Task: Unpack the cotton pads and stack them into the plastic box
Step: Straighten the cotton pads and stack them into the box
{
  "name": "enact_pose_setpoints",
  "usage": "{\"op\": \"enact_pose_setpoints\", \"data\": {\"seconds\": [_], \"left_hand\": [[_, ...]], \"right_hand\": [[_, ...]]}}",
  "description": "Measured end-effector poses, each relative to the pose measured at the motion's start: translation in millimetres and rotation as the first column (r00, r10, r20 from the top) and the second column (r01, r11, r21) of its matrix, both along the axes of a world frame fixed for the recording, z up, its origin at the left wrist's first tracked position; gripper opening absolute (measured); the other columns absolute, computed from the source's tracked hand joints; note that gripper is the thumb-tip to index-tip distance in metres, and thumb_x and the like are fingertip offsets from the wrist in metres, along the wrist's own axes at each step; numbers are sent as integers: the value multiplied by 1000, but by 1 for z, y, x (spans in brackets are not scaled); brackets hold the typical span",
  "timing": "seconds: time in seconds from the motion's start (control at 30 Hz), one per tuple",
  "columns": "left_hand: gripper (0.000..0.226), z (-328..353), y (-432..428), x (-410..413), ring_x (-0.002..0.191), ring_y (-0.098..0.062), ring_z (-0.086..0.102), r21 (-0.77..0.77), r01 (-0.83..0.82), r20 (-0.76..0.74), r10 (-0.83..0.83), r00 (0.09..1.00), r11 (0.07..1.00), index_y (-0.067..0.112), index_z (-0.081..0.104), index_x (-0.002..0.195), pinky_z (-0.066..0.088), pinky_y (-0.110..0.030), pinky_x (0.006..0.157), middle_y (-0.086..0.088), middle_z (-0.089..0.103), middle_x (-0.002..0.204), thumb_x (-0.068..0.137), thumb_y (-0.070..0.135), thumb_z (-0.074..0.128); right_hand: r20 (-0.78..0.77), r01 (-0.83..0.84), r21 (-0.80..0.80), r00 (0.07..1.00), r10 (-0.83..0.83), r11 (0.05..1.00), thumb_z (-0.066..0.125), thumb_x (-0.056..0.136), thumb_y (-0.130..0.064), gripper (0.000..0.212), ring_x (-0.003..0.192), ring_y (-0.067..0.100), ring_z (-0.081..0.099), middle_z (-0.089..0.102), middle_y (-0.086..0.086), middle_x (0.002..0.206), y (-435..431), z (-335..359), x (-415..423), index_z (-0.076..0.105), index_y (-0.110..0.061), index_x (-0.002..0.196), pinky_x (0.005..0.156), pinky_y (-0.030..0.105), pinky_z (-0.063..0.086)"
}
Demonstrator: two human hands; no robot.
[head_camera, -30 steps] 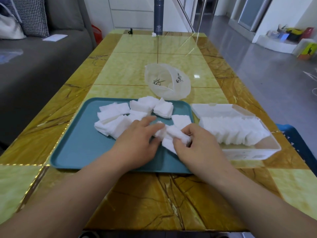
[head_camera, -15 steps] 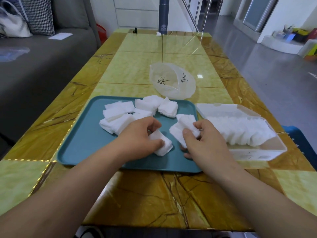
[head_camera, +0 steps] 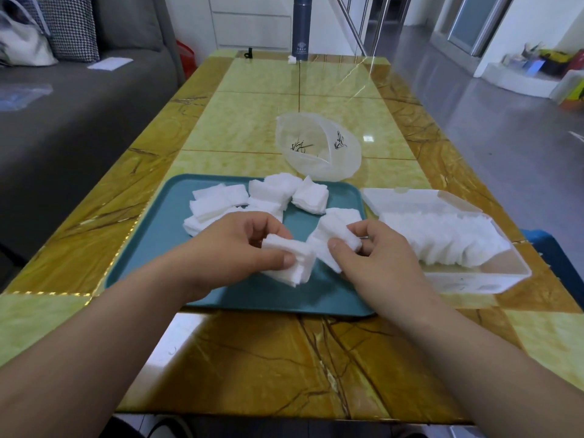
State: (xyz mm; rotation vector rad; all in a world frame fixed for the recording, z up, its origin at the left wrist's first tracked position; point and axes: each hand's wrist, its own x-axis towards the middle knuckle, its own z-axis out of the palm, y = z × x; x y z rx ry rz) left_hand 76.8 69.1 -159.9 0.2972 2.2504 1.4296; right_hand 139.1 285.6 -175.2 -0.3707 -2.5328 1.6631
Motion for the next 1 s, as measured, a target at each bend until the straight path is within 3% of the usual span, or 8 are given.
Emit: {"op": "enact_pose_setpoints", "data": {"seconds": [0.07, 0.17, 0.33, 0.53, 0.7, 0.87, 1.0], "left_hand": [[22, 1, -1, 0, 88, -20, 69, 153, -25, 69, 15, 997, 988, 11, 74, 106, 54, -39, 81, -19, 76, 105, 86, 2, 78], [28, -1, 3, 0, 95, -26, 71, 287, -60, 125, 25, 992, 956, 7, 70, 114, 56, -47, 88, -20, 75, 110, 88, 0, 74], [38, -3, 8, 2, 98, -30, 71, 315, -80, 152, 32, 988, 946, 10, 69, 115, 51, -52, 91, -19, 77, 110, 79, 4, 81], [40, -2, 8, 1, 97, -26, 71, 338, -56, 136, 10, 991, 939, 17, 75, 106, 50, -52, 98, -16, 78, 104, 70, 5, 88], [50, 2, 10, 3, 92, -23, 75, 319, -27, 100, -6, 995, 947, 14, 69, 118, 59, -27, 84, -16, 79, 100, 75, -8, 80], [54, 1, 13, 4, 94, -31, 74, 281, -23, 19, 18, 1000, 959, 18, 69, 118, 60, -41, 91, -18, 78, 99, 73, -7, 85], [63, 2, 15, 6, 101, -42, 72, 234, -3, -23, 9, 1000, 972, 24, 66, 125, 59, -46, 97, -12, 80, 98, 73, -5, 87]], "right_hand": [[6, 5, -67, 1000, -4, 998, 78, 90, -27, 10, 85, 18, 74, 78, -3, 86, 0, 3, 0, 71, -24, 96, 74, 31, 60], [42, 0, -233, 999, 10, 973, 83, 86, -21, 13, 87, 25, 77, 80, 2, 86, -3, 3, 0, 76, -21, 97, 85, 46, 64], [42, -25, -358, 998, 43, 934, 80, 87, -7, 19, 89, 31, 78, 81, 8, 88, -4, 6, 0, 77, -17, 103, 88, 51, 63], [66, -59, -331, 994, 86, 942, 77, 91, -8, 18, 93, 25, 79, 82, 3, 93, -2, 4, -1, 78, -20, 105, 91, 48, 62], [54, -81, -294, 993, 101, 952, 75, 89, 0, 21, 91, 23, 79, 82, 3, 89, 1, 7, -1, 77, -17, 101, 86, 41, 64], [21, -176, -182, 983, 183, 967, 69, 93, -1, 28, 92, 16, 78, 82, -4, 90, 3, 10, 1, 76, -26, 102, 89, 40, 63], [9, -209, -129, 977, 212, 969, 71, 93, -6, 26, 95, 14, 77, 82, -7, 93, 2, 11, 1, 78, -24, 111, 92, 44, 62]]}}
